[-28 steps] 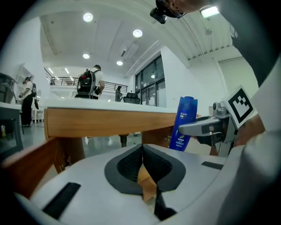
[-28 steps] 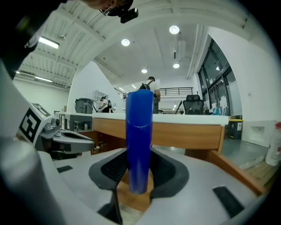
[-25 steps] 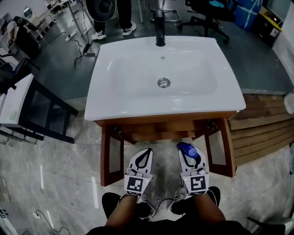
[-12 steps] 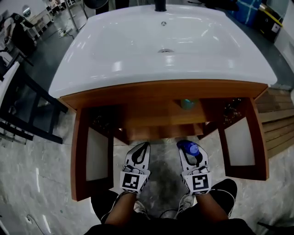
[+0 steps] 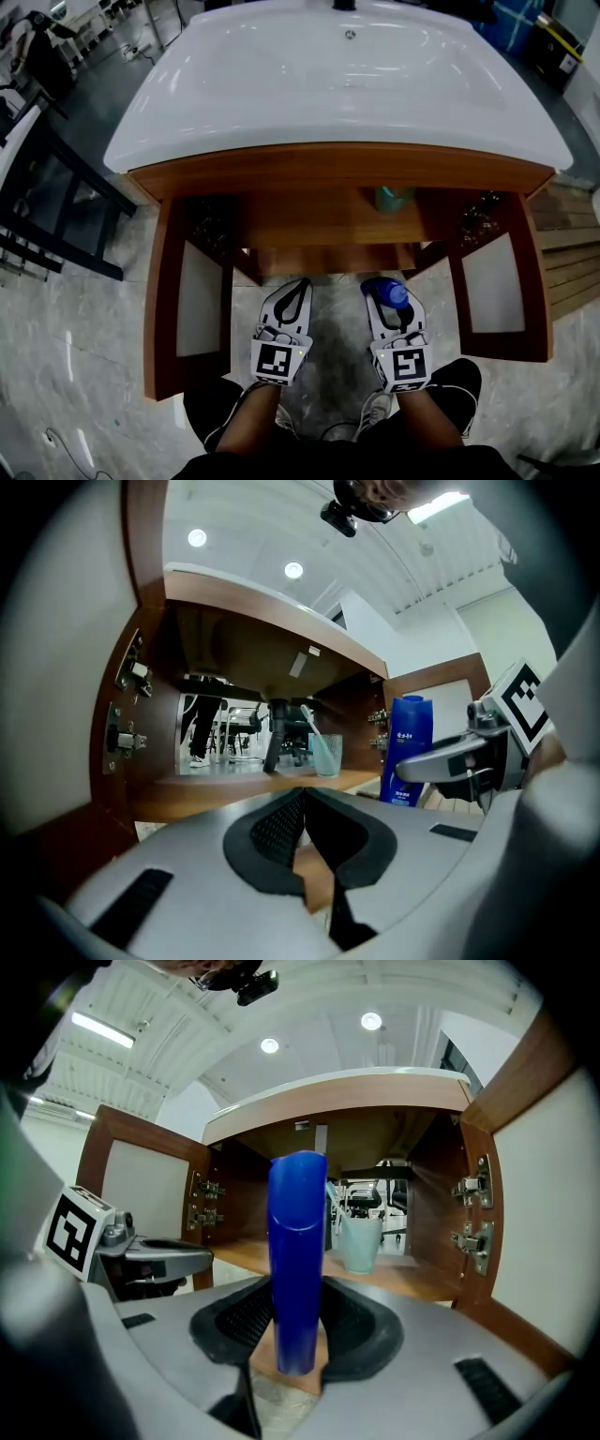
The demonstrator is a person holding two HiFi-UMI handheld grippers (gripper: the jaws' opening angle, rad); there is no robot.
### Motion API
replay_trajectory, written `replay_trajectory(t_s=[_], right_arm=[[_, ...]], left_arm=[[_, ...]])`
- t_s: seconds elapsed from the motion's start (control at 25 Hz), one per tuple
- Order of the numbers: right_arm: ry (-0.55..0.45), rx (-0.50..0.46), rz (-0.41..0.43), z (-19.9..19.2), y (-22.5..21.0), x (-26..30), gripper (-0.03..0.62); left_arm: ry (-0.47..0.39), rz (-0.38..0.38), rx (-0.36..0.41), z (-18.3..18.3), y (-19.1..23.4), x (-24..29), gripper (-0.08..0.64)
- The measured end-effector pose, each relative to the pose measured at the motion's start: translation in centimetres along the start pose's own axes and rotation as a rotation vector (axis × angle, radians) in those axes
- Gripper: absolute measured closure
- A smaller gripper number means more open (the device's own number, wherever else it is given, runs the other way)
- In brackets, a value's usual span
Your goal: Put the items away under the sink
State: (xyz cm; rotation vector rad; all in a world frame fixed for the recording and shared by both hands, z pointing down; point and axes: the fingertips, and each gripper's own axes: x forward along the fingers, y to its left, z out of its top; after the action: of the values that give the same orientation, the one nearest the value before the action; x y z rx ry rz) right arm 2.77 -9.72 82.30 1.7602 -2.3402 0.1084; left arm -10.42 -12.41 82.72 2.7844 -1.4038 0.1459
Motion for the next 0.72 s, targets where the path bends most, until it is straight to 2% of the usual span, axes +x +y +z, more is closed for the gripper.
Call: replay_trajectory(t_s=[0.12, 0.28, 0.44, 0.6, 0.72], right_arm=[[-0.011, -0.007, 0.001, 1.3, 0.4, 0.5, 0.430], [-0.049, -0.009, 0.008, 3.8, 1.3, 2.9, 0.430], [-0.062, -0.002, 0.005, 5.9, 1.8, 5.7, 0.430], [-0.050, 0.007, -0.003, 7.1, 1.9, 8.5, 0.430], [-0.041, 0.011, -0.006, 7.8, 1.8, 10.6, 0.430]], left_arm=[[-0.009, 0.006, -0.012, -0.2, 0.1, -0.6, 0.538], [-0.024, 0.046, -0.027, 0.2, 2.3, -1.1, 0.538], [-0.023, 0.075, -0.001, 0.4, 3.4, -1.0, 0.538], [-0.022, 0.065, 0.012, 0.2, 3.2, -1.3, 0.538], [-0.015, 0.058, -0.028, -0.3, 3.3, -1.5, 0.538]])
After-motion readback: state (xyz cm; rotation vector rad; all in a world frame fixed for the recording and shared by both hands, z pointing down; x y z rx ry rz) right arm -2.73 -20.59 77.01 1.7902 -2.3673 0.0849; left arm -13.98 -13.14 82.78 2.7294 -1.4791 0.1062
